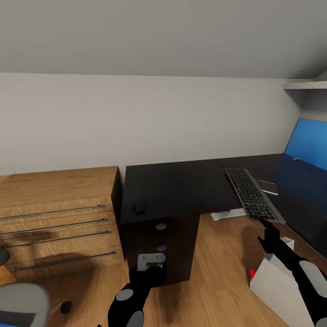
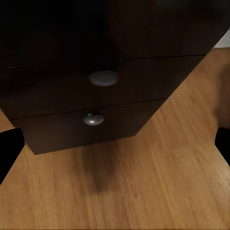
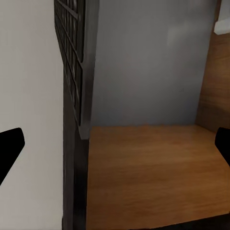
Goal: In the bedroom, organize the workspace by keeping the computer under the desk, ensuring the monitor is on the desk, placing the keyboard on the desk next to the monitor, placing the mouse on the desk next to the keyboard, moving the folder from the swivel chair onto the desk next to the mouse, stacking the notebook on top of the folder with the pen on top of the notebook, and positioning the swivel chair next to the desk.
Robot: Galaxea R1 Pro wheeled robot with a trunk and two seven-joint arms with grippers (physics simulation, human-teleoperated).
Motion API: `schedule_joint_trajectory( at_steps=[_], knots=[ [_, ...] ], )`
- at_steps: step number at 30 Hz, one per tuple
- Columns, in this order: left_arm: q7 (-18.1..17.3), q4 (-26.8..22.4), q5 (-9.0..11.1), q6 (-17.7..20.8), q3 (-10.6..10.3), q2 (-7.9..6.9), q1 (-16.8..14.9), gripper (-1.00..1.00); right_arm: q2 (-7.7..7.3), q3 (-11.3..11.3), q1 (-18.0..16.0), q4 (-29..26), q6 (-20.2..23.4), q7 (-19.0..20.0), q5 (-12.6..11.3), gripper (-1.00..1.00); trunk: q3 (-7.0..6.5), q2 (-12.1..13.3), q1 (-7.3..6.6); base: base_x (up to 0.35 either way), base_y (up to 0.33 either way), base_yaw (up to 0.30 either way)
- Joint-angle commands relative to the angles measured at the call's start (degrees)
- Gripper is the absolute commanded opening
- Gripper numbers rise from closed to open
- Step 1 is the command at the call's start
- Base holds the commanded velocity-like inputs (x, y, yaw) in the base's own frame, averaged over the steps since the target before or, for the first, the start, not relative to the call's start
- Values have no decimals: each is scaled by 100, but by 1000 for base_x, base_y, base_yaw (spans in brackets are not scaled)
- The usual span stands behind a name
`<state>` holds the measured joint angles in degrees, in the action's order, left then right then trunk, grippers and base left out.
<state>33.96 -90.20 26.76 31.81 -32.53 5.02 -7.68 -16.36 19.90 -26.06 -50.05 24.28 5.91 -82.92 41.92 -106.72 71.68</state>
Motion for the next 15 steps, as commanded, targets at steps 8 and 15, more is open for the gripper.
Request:
schedule_joint_trajectory(
  at_steps=[8,15],
  knots=[
    [58,1,58,9,-8,-1,-6,100,1,14,-4,3,30,22,-14,100,6,-2,1,73,-17,0],
    [58,2,58,6,-10,-1,-6,100,3,14,-4,9,26,31,-14,100,6,-2,1,64,-2,0]
  ],
)
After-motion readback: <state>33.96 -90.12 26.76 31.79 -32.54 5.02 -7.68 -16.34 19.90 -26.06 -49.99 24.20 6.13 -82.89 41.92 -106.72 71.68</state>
